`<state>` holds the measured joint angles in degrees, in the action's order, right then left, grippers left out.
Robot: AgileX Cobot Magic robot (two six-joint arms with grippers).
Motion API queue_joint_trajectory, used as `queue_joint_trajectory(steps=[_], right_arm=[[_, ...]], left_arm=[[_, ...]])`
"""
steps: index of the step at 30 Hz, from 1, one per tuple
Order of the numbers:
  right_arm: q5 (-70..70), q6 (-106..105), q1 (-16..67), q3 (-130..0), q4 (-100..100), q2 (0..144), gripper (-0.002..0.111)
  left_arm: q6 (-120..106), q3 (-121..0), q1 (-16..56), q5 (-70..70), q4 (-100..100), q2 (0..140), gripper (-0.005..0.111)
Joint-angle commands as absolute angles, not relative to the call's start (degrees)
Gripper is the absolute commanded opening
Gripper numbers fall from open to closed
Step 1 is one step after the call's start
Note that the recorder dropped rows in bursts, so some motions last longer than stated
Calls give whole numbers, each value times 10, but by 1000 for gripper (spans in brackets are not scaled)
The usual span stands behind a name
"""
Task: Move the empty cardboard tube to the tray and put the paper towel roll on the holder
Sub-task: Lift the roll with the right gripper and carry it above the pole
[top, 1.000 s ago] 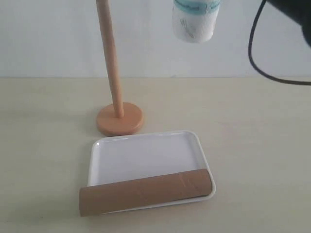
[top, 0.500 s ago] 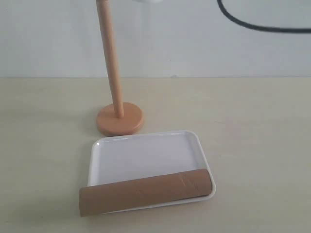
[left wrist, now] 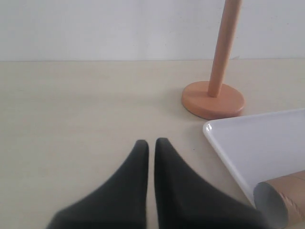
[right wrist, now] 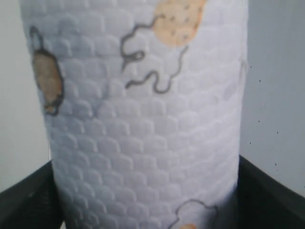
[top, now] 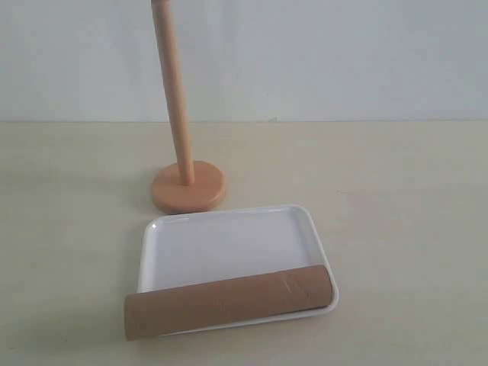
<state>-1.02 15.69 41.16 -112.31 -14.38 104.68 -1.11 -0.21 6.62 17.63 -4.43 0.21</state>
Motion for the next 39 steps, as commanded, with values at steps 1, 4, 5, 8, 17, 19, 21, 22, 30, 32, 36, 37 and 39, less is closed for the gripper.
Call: queue_joint_trajectory(steps=[1, 4, 5, 8, 17, 19, 21, 22, 30, 32, 36, 37, 39], right_arm=[[-11, 139, 411, -1167, -142, 1079, 2], [-17, 118, 411, -1173, -142, 1095, 1], [-19, 109, 411, -1173, -142, 1100, 0], [-24, 95, 411, -1173, -142, 1113, 0], [-76, 69, 411, -1173, -138, 1125, 0], [-67, 69, 411, -1173, -132, 1125, 0], [-52, 69, 411, -1173, -130, 1126, 0], [-46, 69, 411, -1173, -130, 1126, 0], [-18, 73, 411, -1173, -130, 1127, 0], [-14, 77, 411, -1173, -130, 1138, 0], [-31, 77, 426, -1173, -130, 1174, 0], [-46, 76, 431, -1173, -130, 1185, 0], [-62, 65, 433, -1173, -127, 1194, 0]], left_arm=[[-5, 0, 64, 176, -50, 0, 4], [-5, 0, 64, 176, -50, 0, 4], [-5, 0, 64, 176, -50, 0, 4], [-5, 0, 64, 176, -50, 0, 4], [-5, 0, 64, 176, -50, 0, 4], [-5, 0, 64, 176, -50, 0, 4], [-5, 0, 64, 176, -50, 0, 4], [-5, 0, 64, 176, -50, 0, 4], [-5, 0, 64, 176, -50, 0, 4], [-5, 0, 64, 176, -50, 0, 4], [-5, 0, 64, 176, -50, 0, 4], [-5, 0, 64, 176, -50, 0, 4], [-5, 0, 64, 176, -50, 0, 4]])
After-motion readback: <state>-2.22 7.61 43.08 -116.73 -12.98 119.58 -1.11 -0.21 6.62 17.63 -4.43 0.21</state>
